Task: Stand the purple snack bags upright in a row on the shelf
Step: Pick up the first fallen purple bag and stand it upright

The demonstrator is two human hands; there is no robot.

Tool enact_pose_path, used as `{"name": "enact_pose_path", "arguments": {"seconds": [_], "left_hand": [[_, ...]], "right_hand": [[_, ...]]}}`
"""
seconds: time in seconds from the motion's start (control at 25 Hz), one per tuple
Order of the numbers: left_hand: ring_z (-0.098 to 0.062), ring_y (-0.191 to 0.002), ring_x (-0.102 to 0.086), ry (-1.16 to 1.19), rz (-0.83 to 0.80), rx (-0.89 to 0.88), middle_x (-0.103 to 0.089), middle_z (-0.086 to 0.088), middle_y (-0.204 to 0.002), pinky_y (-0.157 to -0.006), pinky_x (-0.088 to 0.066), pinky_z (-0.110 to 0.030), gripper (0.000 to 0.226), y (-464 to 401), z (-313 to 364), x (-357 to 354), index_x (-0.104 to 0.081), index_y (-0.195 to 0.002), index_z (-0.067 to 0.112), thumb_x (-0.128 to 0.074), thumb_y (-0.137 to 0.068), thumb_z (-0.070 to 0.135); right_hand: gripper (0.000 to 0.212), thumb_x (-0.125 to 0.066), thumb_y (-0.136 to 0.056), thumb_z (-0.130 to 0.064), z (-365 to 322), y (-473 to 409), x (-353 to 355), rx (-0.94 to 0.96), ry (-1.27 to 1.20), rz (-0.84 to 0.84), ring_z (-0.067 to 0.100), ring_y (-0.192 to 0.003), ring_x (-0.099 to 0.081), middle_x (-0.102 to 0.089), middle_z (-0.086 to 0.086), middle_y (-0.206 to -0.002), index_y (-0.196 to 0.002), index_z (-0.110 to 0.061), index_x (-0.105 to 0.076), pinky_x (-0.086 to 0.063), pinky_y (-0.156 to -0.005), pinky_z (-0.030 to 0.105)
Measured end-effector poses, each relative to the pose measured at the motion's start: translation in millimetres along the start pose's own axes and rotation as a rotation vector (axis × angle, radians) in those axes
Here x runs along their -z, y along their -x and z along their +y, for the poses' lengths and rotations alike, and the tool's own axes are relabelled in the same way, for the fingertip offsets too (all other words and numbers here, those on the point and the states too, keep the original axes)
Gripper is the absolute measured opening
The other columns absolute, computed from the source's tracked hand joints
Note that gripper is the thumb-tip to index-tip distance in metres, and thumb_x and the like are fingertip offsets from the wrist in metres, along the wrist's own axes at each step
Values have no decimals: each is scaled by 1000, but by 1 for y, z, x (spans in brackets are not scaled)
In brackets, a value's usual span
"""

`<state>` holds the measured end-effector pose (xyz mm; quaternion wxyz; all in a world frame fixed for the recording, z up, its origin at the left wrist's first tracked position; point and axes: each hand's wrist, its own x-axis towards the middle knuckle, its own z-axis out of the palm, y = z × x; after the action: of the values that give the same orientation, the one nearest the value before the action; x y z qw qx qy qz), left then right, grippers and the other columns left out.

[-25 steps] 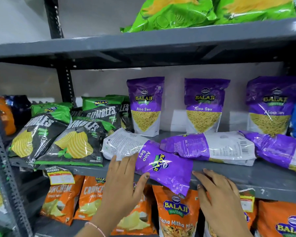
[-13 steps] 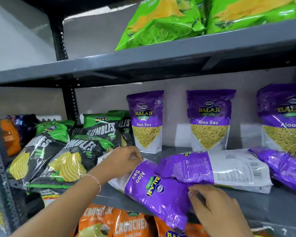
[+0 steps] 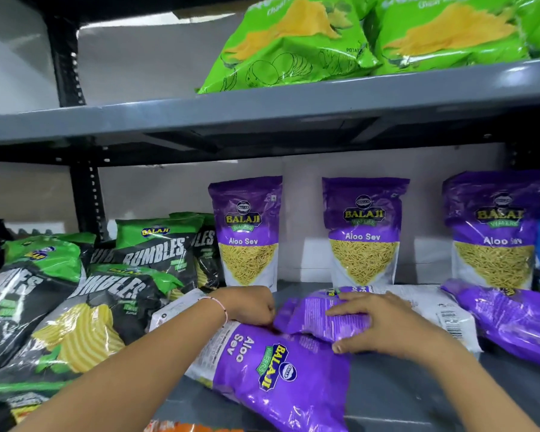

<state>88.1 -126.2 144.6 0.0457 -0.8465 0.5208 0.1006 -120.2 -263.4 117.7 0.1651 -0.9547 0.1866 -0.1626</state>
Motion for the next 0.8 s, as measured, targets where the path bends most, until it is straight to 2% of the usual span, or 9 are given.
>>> {"name": "enact_pose_path", "arguments": {"seconds": [0.08,0.24,0.32,0.4,0.44,0.52,0.6,0.68,0.8], "left_hand": [[-18,-59,-46,120,16,1,-55,-2,-65,-56,-33,-27,21,0,1,12,-69,-85,0,-66,-91,21],[-3,-55,-50,314,187,-126,-63,7,-68,-54,-41,-15,17,-4,-58,41,-77,-98,0,-67,-90,11],[-1,-59,-57,442,209,-180,-68,8,-70,-58,-44,-12,11,6,-57,50,-78,-89,7,-71,-90,15],[10,-61,-62,584,302,-220,-70,17,-64,-63,-47,-7,12,19,-61,58,-75,-76,18,-74,-89,16],[10,-65,-64,689,386,-239,-72,16,-65,-69,-49,-7,15,20,-64,63,-74,-75,17,-74,-88,12],[-1,-77,-69,939,567,-279,-75,5,-76,-86,-50,-18,14,20,-68,70,-74,-76,10,-72,-89,5],[-10,-78,-65,1192,714,-295,-73,-4,-79,-87,-48,-27,14,13,-69,69,-72,-77,7,-69,-90,5],[-19,-80,-60,1397,878,-275,-71,-9,-82,-84,-46,-35,19,0,-70,56,-76,-74,16,-69,-91,12],[-26,-88,-55,1740,1027,-272,-69,-14,-90,-86,-42,-44,22,-17,-64,22,-76,-76,21,-66,-93,13]], "right_hand": [[41,-60,-77,-59,1,-14,1,-37,149,115,5,-131,-47,-53,-23,-139,-117,-49,-63,-26,-112,39],[32,-54,-84,-56,-25,-69,-11,-126,231,193,8,-124,-54,-59,-22,-131,-113,-46,-65,-27,-111,45],[12,-60,-88,-42,-18,-67,-4,-105,-112,234,7,-112,-62,-69,-15,-122,-96,-43,-69,-40,-106,33],[16,-59,-93,-20,-16,-59,-2,-125,-732,370,14,-106,-66,-73,5,-118,-94,-28,-73,-49,-93,23],[18,-56,-94,-20,-14,-54,0,-163,-1019,389,20,-106,-66,-72,11,-118,-98,-19,-74,-50,-92,27],[37,-47,-95,-38,-7,-45,6,-228,-1420,295,25,-101,-70,-72,12,-116,-111,-13,-69,-54,-88,39],[55,-45,-89,-57,-7,-42,8,-223,-1688,161,31,-103,-71,-72,14,-115,-119,-13,-62,-55,-90,50],[59,-53,-82,-59,-20,-49,3,-183,-1704,123,35,-116,-63,-66,16,-122,-123,-17,-56,-43,-103,58],[40,-65,-82,-36,-53,-68,-6,-94,-1371,142,25,-112,-64,-67,10,-127,-117,-16,-62,-39,-108,56]]}}
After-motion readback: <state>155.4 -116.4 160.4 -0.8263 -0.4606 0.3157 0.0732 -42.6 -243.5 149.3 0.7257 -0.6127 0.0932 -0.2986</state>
